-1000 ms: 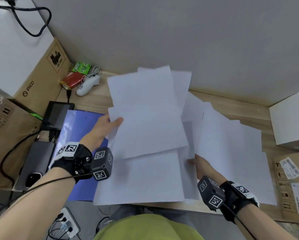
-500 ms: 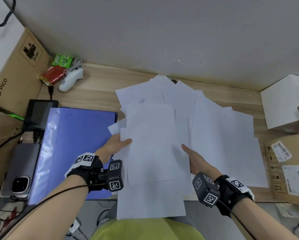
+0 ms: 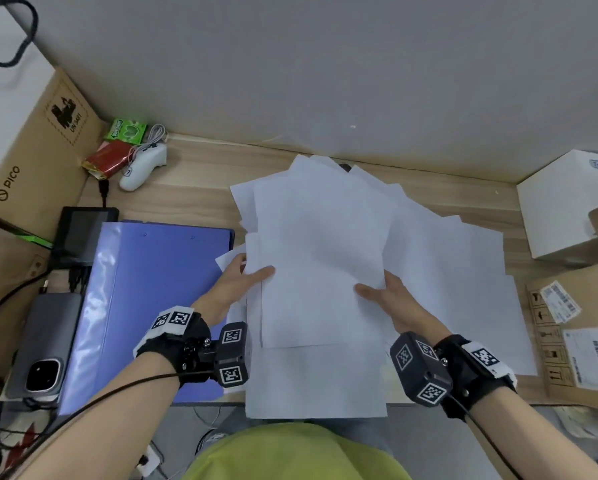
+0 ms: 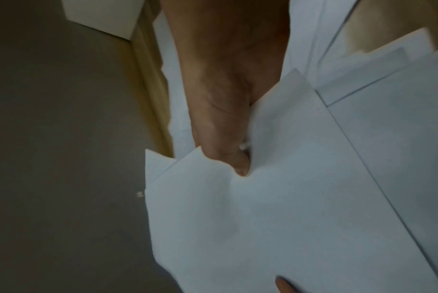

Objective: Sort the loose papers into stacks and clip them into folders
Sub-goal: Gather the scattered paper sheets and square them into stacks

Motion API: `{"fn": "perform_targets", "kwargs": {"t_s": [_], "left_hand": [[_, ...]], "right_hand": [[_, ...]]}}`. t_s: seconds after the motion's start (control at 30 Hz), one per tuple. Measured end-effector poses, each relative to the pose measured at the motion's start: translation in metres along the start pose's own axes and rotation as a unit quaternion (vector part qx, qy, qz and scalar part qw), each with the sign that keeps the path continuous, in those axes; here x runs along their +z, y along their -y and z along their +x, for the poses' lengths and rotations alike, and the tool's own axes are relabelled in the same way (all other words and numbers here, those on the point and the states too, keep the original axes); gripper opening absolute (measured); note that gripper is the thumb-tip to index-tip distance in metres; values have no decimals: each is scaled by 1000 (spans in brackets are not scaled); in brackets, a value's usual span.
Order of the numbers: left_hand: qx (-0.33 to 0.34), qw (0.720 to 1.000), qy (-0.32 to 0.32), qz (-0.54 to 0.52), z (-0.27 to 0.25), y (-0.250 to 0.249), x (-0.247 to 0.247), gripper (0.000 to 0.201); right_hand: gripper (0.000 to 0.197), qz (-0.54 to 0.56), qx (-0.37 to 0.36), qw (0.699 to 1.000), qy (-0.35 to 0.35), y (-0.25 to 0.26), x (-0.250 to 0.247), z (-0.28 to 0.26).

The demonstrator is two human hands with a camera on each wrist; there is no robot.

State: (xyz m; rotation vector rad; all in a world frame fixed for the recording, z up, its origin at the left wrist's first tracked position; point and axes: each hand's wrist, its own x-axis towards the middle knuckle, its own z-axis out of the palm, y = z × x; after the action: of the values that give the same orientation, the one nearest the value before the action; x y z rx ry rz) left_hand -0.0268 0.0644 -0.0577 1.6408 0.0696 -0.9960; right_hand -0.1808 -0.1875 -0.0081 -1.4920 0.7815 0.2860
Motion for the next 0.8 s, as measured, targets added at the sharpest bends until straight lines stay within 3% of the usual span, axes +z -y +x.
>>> {"fn": "perform_targets", "kwargs": {"t_s": [0.1,0.23,0.33,0.47,0.6,0.67,0.77,0.8], "left_hand": [[61,997,45,-35,-3,-37,7,62],[173,983,3,-65,-19,-100,23,32],[235,968,0,-89,-26,-128,25,26],[216,976,-2,-1,-15,-120,15,47],[190,980,-24,57,-9,-103,16,37],[212,974,-57,46,-13,-110,20,29],[274,959,-73,29,-24,-132,22,20],[290,954,-70,24,-27,-138,21,19]], "right_hand": [[27,14,-61,998,-31,33,-9,-11],[21,66,-151,984,-73,77,-16,-27],[20,100,-193,973,-84,95,-18,-35],[33,56,-150,985,-73,80,-17,-26],[18,-1,-93,982,-162,63,-6,-12],[21,1,-107,976,-192,68,-3,-10],[43,19,-164,964,-210,87,-5,-17],[40,29,-183,962,-203,94,-6,-21]]}}
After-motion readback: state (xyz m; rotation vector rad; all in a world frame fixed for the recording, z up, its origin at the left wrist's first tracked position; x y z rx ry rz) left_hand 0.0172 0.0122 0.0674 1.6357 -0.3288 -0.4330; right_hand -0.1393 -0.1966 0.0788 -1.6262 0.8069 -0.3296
